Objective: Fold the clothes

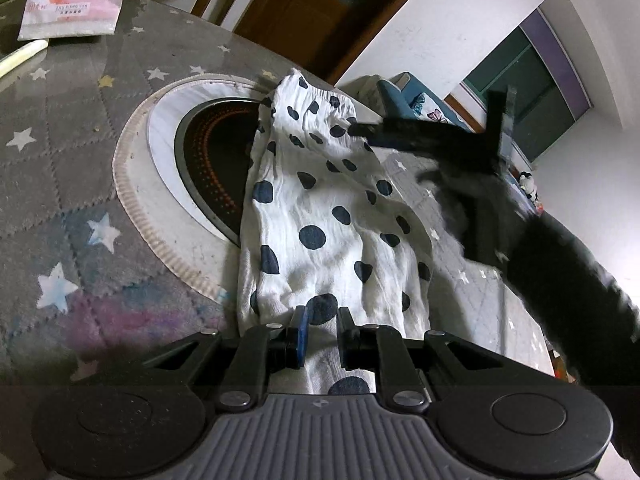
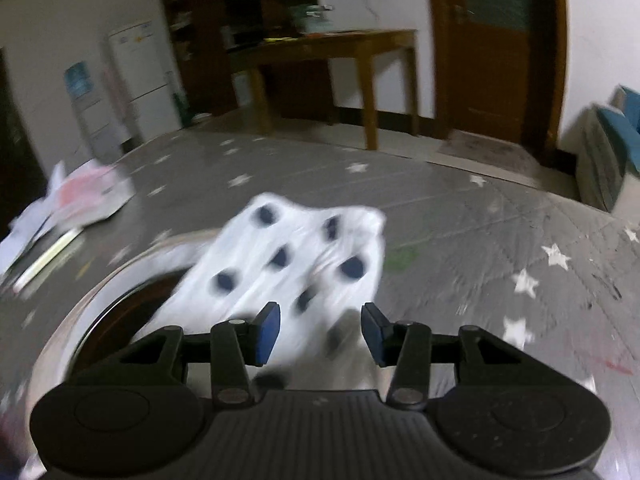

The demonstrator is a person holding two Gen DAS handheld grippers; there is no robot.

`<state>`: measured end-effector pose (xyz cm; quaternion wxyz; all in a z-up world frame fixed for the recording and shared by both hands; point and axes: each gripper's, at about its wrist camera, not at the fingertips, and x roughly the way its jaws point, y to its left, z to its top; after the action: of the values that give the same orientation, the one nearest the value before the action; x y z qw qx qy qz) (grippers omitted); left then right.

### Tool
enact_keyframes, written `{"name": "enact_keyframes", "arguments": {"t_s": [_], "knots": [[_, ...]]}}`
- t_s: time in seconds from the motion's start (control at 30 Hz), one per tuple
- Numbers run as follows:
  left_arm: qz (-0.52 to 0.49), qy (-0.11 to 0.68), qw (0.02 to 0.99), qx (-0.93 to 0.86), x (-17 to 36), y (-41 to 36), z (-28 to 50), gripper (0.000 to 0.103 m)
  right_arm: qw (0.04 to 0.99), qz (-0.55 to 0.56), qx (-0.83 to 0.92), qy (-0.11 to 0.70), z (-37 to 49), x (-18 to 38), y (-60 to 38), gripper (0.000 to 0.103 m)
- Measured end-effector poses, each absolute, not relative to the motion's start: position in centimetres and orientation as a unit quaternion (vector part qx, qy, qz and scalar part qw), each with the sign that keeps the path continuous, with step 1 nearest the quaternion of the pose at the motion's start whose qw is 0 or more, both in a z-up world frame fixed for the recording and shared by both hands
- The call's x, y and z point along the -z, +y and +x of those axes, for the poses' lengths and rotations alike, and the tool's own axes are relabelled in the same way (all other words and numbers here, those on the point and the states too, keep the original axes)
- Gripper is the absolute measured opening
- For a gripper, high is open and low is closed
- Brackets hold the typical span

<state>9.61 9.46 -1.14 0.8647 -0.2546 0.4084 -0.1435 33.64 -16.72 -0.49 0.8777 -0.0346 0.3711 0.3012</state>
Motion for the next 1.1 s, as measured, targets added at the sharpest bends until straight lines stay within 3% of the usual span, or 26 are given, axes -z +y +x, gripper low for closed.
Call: {"name": "enact_keyframes", "arguments": {"t_s": [0.37,0.57,1.1], "knots": [[-0.265,0.414,0.858,0.149,1.3,9.7,10.2,0.019,0.881,-0.01,-0.315,0.353,39.3,2.7,-15.6,0.05],[-0.268,0.413,0.858,0.148,1.4,9.7,10.2,0.019,0.875,0.007,-0.326,0.357,39.5,2.6,-15.1,0.017],[-0.253,0.392,0.876,0.123,-1.1,9.6,7.0,0.033,0.874,0.033,-0.383,0.297,31.1,-5.0,-17.0,0.014]]}}
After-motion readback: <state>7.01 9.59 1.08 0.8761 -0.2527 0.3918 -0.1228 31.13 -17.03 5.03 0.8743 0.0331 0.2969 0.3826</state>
